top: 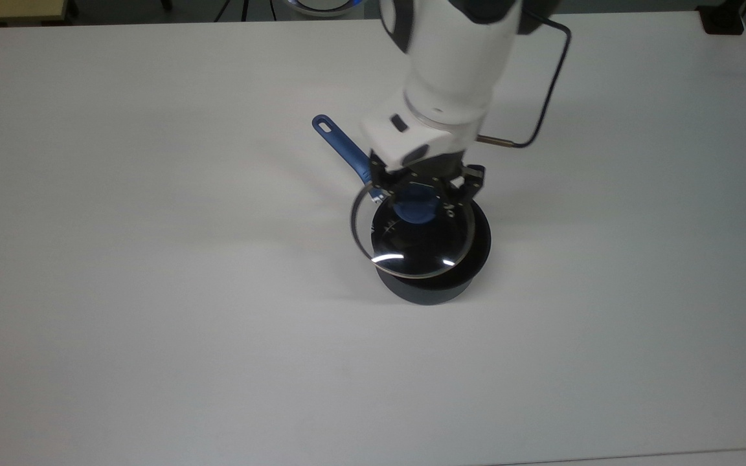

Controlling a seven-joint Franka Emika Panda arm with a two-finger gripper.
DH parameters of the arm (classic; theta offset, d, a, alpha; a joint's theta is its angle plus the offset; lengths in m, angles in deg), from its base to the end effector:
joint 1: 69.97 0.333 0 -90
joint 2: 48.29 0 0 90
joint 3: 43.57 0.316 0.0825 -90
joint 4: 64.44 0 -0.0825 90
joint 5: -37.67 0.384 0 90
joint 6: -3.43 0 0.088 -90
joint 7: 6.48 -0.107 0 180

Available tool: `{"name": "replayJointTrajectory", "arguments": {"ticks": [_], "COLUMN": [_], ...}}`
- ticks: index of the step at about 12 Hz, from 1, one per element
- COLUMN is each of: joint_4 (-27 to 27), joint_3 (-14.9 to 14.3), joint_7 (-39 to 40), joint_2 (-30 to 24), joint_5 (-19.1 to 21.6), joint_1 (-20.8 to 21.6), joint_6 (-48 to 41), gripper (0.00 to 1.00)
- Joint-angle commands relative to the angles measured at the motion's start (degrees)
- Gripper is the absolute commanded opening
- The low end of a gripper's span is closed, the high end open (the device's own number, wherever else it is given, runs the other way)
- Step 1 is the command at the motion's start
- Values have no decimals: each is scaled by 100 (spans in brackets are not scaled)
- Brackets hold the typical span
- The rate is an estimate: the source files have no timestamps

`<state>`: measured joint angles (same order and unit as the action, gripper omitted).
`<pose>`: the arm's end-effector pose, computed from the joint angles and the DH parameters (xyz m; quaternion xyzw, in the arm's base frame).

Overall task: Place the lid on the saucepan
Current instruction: 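Carry the glass lid over the saucepan and lower it onto the rim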

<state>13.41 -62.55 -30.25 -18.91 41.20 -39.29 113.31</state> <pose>0.6821 0.1932 0.4448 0.9939 -0.0916 0.0500 0.0365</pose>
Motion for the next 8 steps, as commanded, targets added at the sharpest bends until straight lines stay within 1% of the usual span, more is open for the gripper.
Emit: {"name": "replayJointTrajectory", "arguments": {"ticks": [1, 5, 6, 8], "joint_4": [-156, -156, -156, -147], "joint_3": [-45, -45, -45, -36], "joint_7": [-155, -199, -199, -208], "joint_2": [208, 287, 296, 314], "joint_5": [34, 34, 34, 34], "joint_1": [166, 193, 201, 201], "joint_6": [183, 332, 324, 332], "gripper": [53, 54, 58, 76]}}
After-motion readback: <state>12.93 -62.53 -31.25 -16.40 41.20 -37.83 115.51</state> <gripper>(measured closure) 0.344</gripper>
